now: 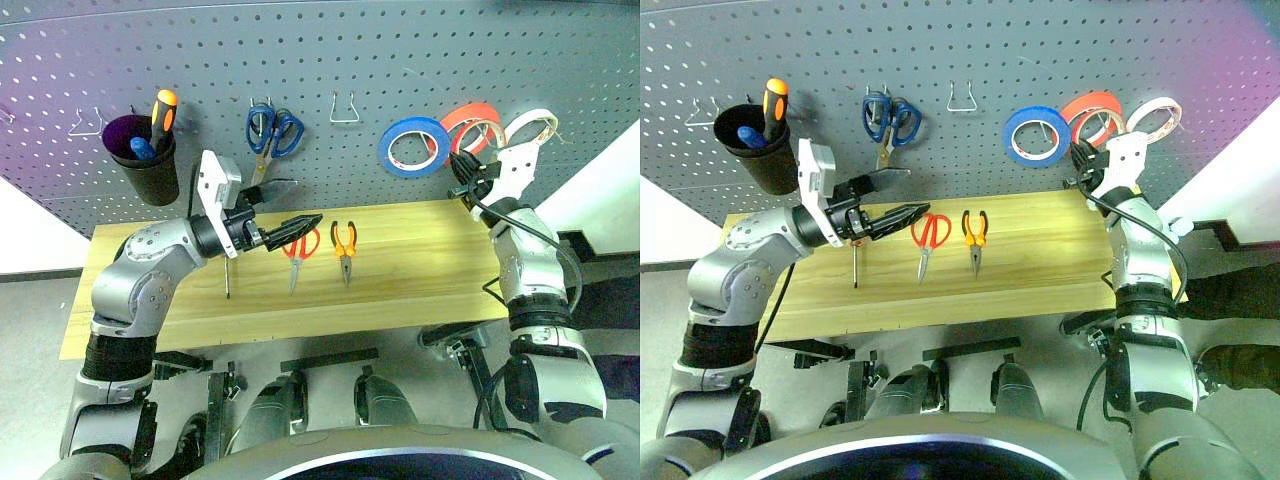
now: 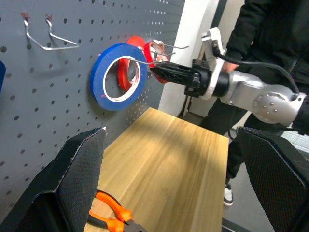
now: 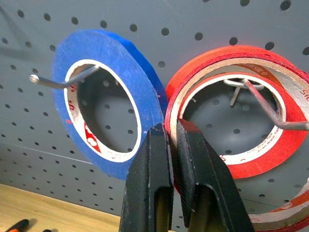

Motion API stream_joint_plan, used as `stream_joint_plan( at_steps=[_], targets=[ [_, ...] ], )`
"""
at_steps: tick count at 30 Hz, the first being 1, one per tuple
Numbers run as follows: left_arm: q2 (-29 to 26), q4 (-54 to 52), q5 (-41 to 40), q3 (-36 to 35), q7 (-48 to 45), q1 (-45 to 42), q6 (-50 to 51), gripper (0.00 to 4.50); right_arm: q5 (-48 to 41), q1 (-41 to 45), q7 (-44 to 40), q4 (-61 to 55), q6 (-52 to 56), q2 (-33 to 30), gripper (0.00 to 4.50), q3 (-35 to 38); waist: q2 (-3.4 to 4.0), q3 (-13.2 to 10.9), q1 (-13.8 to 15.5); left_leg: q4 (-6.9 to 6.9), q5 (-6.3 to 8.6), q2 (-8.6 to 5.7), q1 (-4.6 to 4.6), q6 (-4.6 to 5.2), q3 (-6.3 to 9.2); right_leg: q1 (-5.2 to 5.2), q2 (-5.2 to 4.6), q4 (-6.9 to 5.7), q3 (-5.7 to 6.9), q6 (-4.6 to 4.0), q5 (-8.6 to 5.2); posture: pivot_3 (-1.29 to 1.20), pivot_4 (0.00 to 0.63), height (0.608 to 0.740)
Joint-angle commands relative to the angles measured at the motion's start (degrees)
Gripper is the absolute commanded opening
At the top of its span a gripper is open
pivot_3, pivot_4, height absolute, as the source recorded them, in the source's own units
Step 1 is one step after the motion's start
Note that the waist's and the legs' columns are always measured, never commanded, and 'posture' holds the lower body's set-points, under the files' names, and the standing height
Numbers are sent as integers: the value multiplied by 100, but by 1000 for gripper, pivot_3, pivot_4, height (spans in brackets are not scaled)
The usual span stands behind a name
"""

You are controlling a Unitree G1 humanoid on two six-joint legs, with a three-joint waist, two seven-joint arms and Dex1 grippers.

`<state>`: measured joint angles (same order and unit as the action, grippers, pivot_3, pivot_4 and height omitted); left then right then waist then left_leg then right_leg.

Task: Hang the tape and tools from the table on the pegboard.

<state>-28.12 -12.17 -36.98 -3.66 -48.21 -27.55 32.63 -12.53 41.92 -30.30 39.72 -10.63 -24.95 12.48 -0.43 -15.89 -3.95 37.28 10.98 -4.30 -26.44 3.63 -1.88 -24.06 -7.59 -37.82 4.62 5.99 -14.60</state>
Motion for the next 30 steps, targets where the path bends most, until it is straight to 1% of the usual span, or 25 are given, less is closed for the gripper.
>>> stream_joint_plan(
  at_steps=[1, 4, 5, 6, 7, 12, 16, 17, 20, 24, 30],
  targets=[
    [-63, -292, -166, -154, 49, 44, 75, 4500, -21, 258, -146, 243, -259, -104, 41, 60, 0, 0, 0, 0, 0, 0, 0, 0, 0, 0, 0, 0, 0, 0, 0, -155, 224, 723],
    [-83, -326, -244, -179, 50, 80, 157, 4500, -132, 320, -285, 415, -279, -71, 41, 122, 0, 0, 0, 0, 0, 0, 0, 0, 0, 0, 0, 0, 0, 0, 0, -155, 223, 723],
    [-87, -331, -276, -189, 51, 85, 177, 4500, -124, 333, -299, 459, -306, -74, 602, 124, 0, 0, -1, 0, 0, 0, 0, 0, 0, 0, 0, 0, 0, 0, 0, -156, 223, 723],
    [-88, -335, -292, -201, 56, 90, 188, 4500, -34, 332, -257, 483, -376, -104, 806, 86, 0, 0, -2, 0, 0, 0, 0, 0, 0, 0, 0, 0, 0, 0, 0, -154, 222, 723],
    [-93, -341, -303, -207, 56, 94, 196, 4500, -9, 335, -238, 495, -406, -119, 1119, 88, 0, 0, -1, 0, 0, 0, 1, 0, 0, 0, 0, 0, 0, 0, 0, -154, 222, 723],
    [-123, -349, -342, -210, 65, 107, 203, 4500, -53, 349, -233, 539, -414, -170, 2851, 155, 0, 0, 2, 0, 1, 0, 1, -1, 0, 0, 0, 0, 0, 0, 0, -157, 221, 723],
    [-128, -338, -363, -188, 57, 89, 210, 4500, -44, 220, -218, 301, -369, -187, 4235, 123, 0, 0, -1, 0, 1, 0, 1, -1, 0, 0, 0, 0, 0, 0, 0, -165, 225, 723],
    [-134, -334, -361, -187, 51, 93, 209, 4500, -74, 169, -214, 218, -321, -181, 4478, 135, 0, 0, -2, 0, 1, 0, 1, -1, 0, 0, 0, 0, 0, 0, 0, -165, 226, 723],
    [-132, -328, -360, -185, 49, 107, 201, 4500, -116, -14, -192, -39, -205, -167, 4478, 142, 0, 0, 2, -1, 1, 0, 1, -1, 0, -1, 0, 0, -1, 0, 0, -166, 227, 723],
    [-126, -347, -373, -198, 67, 152, 198, 4500, -292, -472, -123, -881, 210, -93, 4478, 170, 0, 0, 10, 0, 1, 0, 0, -1, 0, 0, -2, 0, -1, 0, 0, -168, 232, 723],
    [-173, -395, -372, -229, 58, 276, 186, 4500, -779, -1612, -109, -2799, 1434, 132, 4478, -32, 0, 0, 6, -3, 2, 2, 1, -2, 2, -4, -2, 0, -5, 0, 0, -177, 239, 723]
  ],
)
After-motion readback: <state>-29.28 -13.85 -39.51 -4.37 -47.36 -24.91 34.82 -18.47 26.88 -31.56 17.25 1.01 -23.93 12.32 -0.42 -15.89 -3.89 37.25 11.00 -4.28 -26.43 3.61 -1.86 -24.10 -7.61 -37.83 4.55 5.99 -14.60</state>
